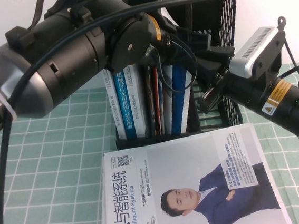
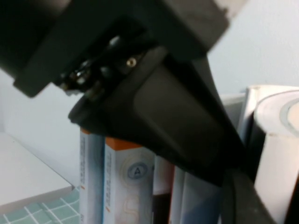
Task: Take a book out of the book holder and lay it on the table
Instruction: Pick up the right side book from the book shelf
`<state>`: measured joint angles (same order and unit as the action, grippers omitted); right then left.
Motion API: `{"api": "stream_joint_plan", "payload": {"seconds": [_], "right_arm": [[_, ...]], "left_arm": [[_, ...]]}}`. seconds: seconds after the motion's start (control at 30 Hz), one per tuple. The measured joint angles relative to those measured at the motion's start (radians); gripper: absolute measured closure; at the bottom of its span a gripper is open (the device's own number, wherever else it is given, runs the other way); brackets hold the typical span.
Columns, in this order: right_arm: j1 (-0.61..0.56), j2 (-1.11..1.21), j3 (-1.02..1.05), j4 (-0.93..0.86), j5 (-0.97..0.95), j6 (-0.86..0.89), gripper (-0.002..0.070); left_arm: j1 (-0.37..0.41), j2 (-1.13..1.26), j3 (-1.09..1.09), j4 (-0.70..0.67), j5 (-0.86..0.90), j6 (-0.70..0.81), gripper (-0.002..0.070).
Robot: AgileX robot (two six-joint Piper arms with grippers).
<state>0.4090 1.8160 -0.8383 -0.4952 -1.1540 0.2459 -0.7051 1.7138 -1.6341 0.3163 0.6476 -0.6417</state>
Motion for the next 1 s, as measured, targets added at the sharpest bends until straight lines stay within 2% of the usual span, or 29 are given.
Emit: {"api": "stream_joint_plan", "payload": {"seconds": [0.1, 0.2, 0.27, 0.47, 0.73, 0.87, 1.0], "right_arm": [[0.0, 0.007, -0.001, -0.004, 0.018, -0.01, 0.0472], [0.002, 0.045, 0.011, -0.029, 0.168, -0.022, 0.0402], [0.002, 0.066, 0.019, -0.044, 0.252, -0.027, 0.0389], [0.004, 0.068, 0.02, -0.015, 0.273, -0.055, 0.0387], [0.009, 0.088, 0.023, 0.06, 0.193, -0.097, 0.043], [0.009, 0.09, 0.023, 0.118, 0.084, -0.094, 0.0437], [0.009, 0.09, 0.023, 0.136, 0.063, -0.086, 0.0437]], "left_arm": [[0.0, 0.0, 0.0, 0.0, 0.0, 0.0, 0.0677], [0.0, 0.0, 0.0, 0.0, 0.0, 0.0, 0.0676], [0.0, 0.0, 0.0, 0.0, 0.0, 0.002, 0.0676], [0.0, 0.0, 0.0, 0.0, 0.006, 0.002, 0.0676], [0.0, 0.0, 0.0, 0.0, 0.023, 0.002, 0.0676], [0.0, 0.0, 0.0, 0.0, 0.035, 0.002, 0.0676], [0.0, 0.0, 0.0, 0.0, 0.039, 0.004, 0.0676]]}}
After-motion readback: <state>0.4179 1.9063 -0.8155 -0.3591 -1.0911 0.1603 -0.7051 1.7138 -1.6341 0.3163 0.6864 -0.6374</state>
